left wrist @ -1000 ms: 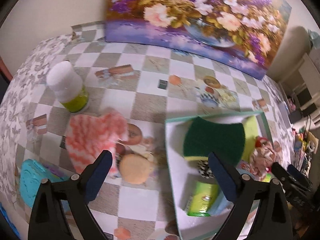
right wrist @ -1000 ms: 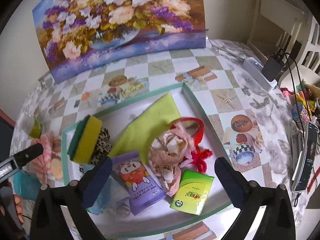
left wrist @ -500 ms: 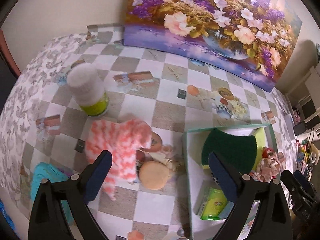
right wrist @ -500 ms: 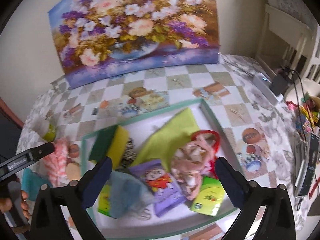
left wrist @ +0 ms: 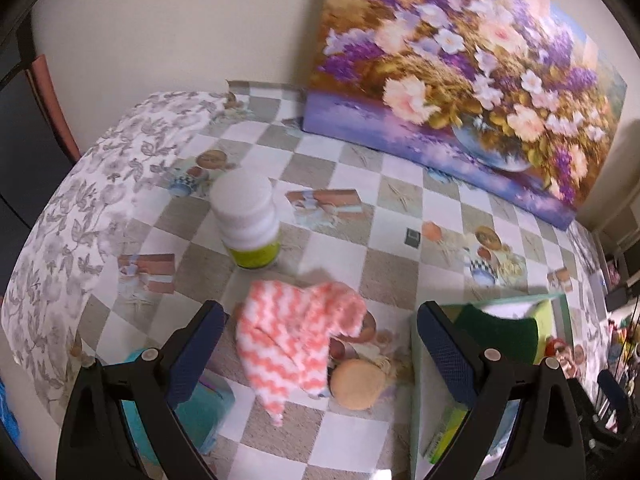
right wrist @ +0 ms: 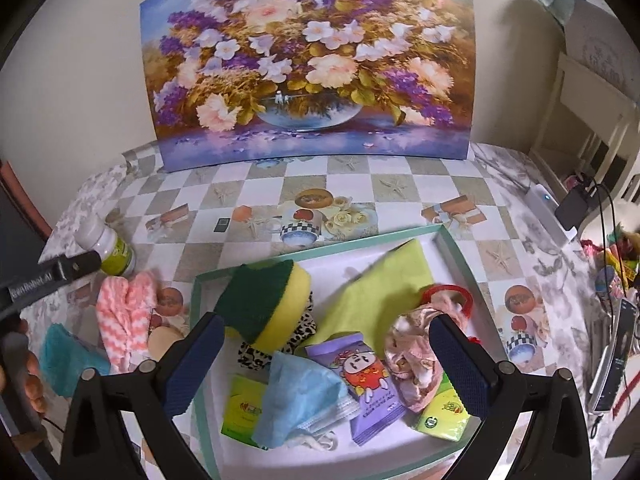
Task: Organize soft objects
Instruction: 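Move both grippers back toward the striped towel and tan bun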
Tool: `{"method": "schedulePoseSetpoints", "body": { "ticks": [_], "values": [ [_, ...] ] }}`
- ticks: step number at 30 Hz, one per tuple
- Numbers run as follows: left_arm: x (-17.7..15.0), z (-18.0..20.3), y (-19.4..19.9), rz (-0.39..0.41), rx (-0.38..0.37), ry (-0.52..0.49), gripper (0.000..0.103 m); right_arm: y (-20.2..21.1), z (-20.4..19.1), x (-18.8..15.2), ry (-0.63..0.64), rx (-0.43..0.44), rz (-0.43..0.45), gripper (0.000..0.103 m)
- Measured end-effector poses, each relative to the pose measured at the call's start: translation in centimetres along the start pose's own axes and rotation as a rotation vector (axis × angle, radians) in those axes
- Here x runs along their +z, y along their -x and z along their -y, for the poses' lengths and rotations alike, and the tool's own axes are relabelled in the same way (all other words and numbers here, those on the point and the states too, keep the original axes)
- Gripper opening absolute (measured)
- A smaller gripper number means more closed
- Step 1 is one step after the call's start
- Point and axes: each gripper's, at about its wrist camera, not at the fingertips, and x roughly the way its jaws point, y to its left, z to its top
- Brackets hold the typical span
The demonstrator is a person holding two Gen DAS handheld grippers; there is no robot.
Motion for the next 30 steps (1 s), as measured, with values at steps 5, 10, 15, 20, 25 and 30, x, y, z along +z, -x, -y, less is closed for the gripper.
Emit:
{"method": "schedulePoseSetpoints", "body": {
  "ticks": [5,10,15,20,25,30],
  "values": [
    [0.4,-1.1,0.1,0.023,0.129,-0.003,0.097,0.3,-1.9,0.2,0.030,-0.011,0.048,0.103],
    [0.9,-2.7,-0.1,0.026,0.113,0.021,0.097,0.5,-3.4,0.7,0.037,0.034,0.084,0.103],
    [1.4,-4.0,-0.1,0.016,0.073,0.043,0.097,-0.4,-5.2,0.9,0.050,0.109,0.062,0.103],
    [1.6,-4.6,-1.0,0.014,0.062,0.022,0.097,-2.5,-8.0,0.2,0.080,0.171,-0.009,0.103],
    [1.6,-6.3,-2.5,-0.054,0.010,0.105,0.097,-4.4,-10.6,-0.7,0.127,0.172,-0.073,0.103],
    [1.5,-7.0,-3.4,-0.072,-0.005,0.115,0.097,-5.8,-12.6,-1.5,0.162,0.174,-0.120,0.103]
  ]
}}
